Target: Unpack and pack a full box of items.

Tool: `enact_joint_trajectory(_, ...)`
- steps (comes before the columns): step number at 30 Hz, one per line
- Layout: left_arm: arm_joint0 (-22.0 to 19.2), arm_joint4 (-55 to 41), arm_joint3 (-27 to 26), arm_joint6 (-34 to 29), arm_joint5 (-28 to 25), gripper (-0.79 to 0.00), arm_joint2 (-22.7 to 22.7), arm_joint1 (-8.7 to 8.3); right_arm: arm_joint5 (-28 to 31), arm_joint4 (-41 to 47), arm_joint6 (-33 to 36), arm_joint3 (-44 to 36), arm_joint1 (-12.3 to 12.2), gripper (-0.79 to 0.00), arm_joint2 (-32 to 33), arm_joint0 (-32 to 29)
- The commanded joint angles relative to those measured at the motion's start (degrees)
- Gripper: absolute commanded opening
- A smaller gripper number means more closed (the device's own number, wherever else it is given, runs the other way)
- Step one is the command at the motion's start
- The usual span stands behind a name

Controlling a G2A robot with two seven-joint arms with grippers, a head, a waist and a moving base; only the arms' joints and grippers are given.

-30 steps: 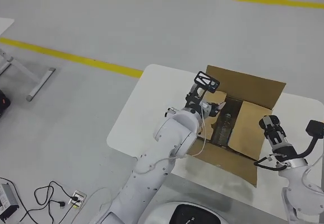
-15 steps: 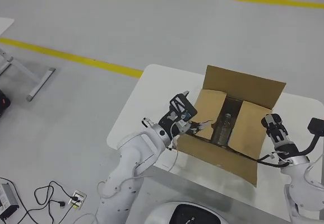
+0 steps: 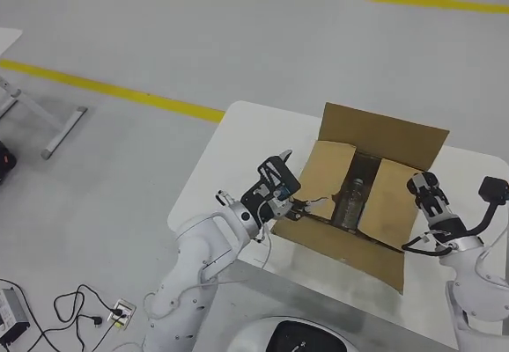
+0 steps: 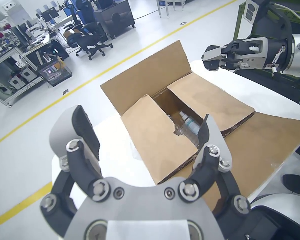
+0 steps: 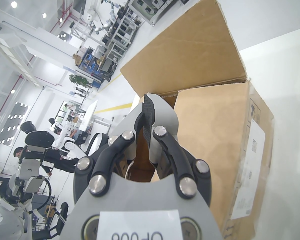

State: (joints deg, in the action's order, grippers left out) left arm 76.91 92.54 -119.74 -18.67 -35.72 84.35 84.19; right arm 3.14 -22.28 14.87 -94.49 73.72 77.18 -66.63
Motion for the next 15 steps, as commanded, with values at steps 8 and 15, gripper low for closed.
enact_joint_trajectory(8, 4.8, -9.8, -2.8, -1.0, -13.0, 0.000, 7.1, -1.95, 0.6, 0.2, 0.2, 1.3, -0.2, -0.785, 1.2, -0.4)
enact_joint_trajectory(15, 9.1, -13.0, -4.9, -3.7, -22.3, 0.000, 12.6, -4.45, 0.8, 0.3, 0.6, 2.4, -0.3, -0.785, 1.8, 0.2)
